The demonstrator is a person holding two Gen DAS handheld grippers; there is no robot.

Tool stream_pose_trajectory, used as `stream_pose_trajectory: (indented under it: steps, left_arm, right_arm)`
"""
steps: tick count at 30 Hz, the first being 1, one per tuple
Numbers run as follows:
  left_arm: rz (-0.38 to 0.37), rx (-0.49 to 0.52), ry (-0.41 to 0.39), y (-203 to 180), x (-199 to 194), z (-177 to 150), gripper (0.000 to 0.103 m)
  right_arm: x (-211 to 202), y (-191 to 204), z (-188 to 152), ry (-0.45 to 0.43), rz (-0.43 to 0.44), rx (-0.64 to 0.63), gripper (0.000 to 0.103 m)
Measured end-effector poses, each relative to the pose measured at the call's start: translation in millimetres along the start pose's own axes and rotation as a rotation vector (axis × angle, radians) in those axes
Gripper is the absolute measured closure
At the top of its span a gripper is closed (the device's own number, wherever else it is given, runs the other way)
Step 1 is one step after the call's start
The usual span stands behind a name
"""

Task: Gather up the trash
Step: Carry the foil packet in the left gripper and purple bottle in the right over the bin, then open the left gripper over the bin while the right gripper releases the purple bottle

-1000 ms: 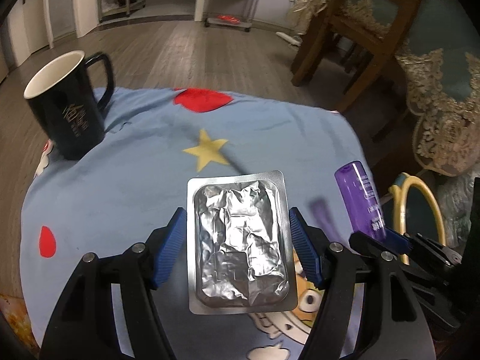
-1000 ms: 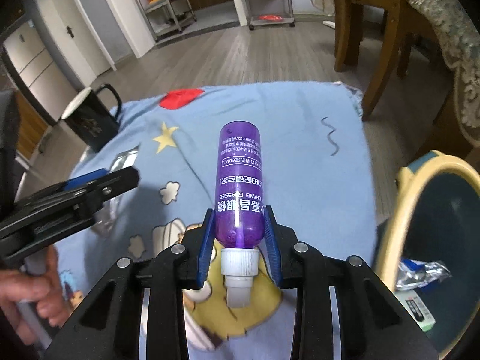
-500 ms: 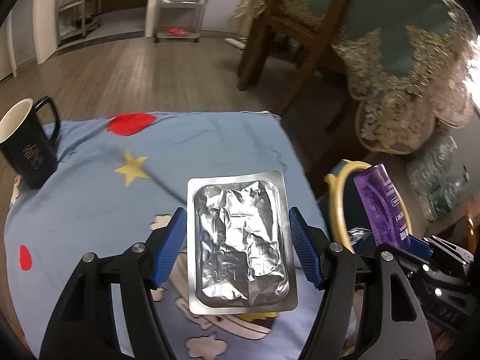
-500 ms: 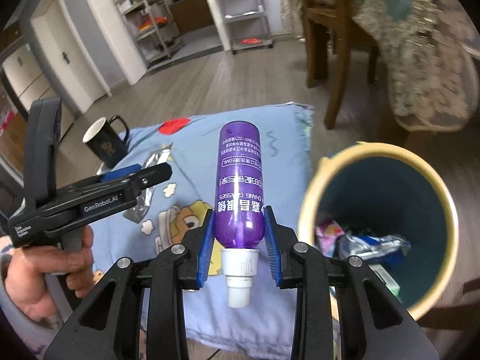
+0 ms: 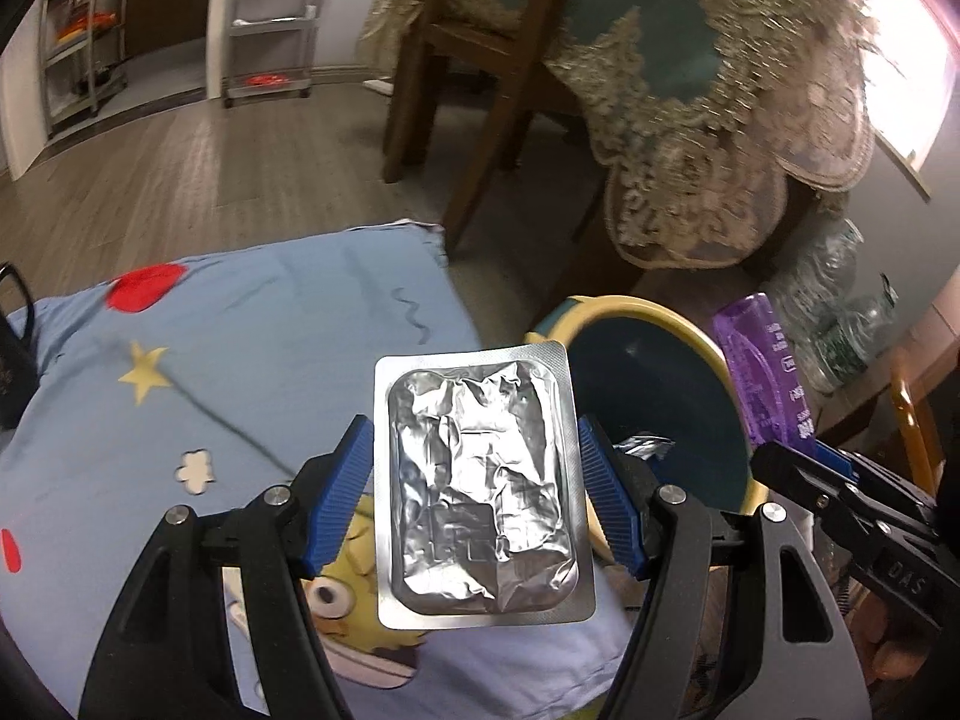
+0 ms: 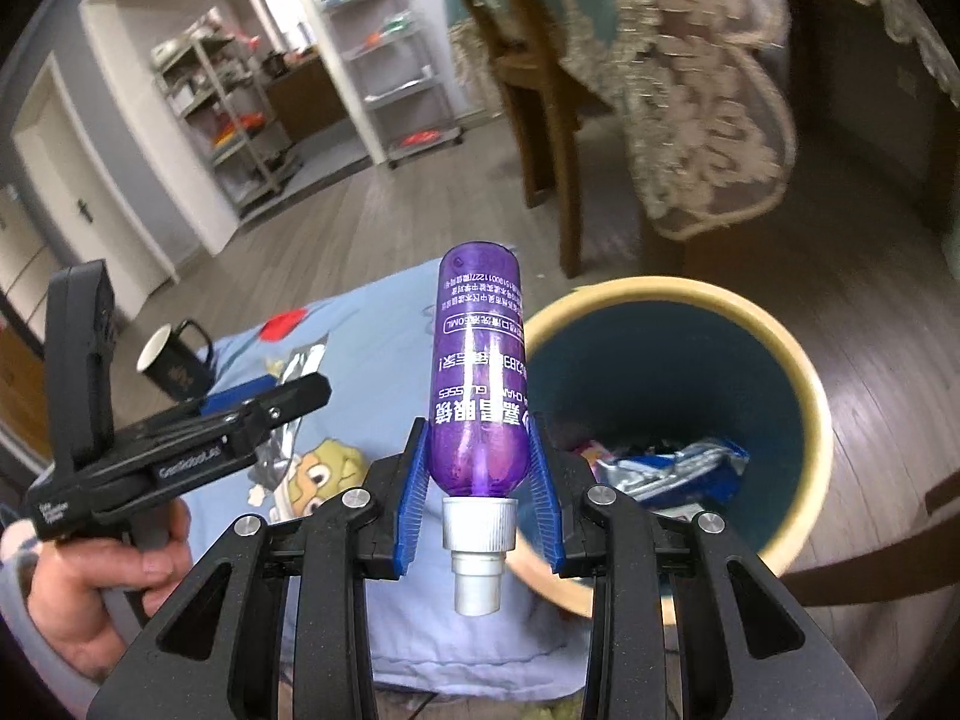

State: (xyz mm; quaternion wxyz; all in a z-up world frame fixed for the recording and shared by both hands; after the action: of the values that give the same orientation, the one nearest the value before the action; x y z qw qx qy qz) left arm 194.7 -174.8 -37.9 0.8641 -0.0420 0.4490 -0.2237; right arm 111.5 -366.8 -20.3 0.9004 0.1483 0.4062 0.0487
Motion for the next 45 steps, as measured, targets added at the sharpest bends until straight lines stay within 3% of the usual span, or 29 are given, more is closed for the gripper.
stream_pose_trajectory:
  steps: [14, 21, 31, 33, 45]
  left_arm:
    - [-0.165, 0.026, 0.054, -72.7, 55.2, 6.1, 0.036]
    - [-0.208, -0.033, 0.088, -88.7, 92.4, 8.9, 0.036]
    - [-0.178, -0.077, 0.147, -83.9, 119.5, 3.1, 0.034]
    - [-0.171, -0.093, 0.141, -80.1, 118.3, 4.1, 0.022]
    - [-0.146, -0.121, 0.089, -61.5, 93.9, 13.0, 0.018]
  right_arm:
    - [-14.4, -73.6, -4.7, -0.065, -0.06, 0.309, 0.07]
    - [-15.6, -85.3, -7.6, -0.076, -0.093, 0.361, 0.07]
    - [-9.0, -91.4, -11.1, -0.06, -0.106, 0.375, 0.07]
    - [-7.5, -91.5, -12.1, -0.055, -0.106, 0.377, 0.07]
    - [13.1, -94.2, -16.5, 0.011, -0.132, 0.375, 0.069]
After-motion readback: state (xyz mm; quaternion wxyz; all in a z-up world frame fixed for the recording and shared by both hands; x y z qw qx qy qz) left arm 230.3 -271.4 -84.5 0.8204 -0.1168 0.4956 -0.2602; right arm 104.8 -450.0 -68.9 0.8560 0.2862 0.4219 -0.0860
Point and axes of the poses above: each gripper's, at about its wrist camera, not at the fingertips, and x roughly the way its jaws point, y to its left, z to its top, the point moved 2 cm from there along x, roughly the way its jaws point, and after that the axes turned 1 degree about -x, right-handed, at the moved point
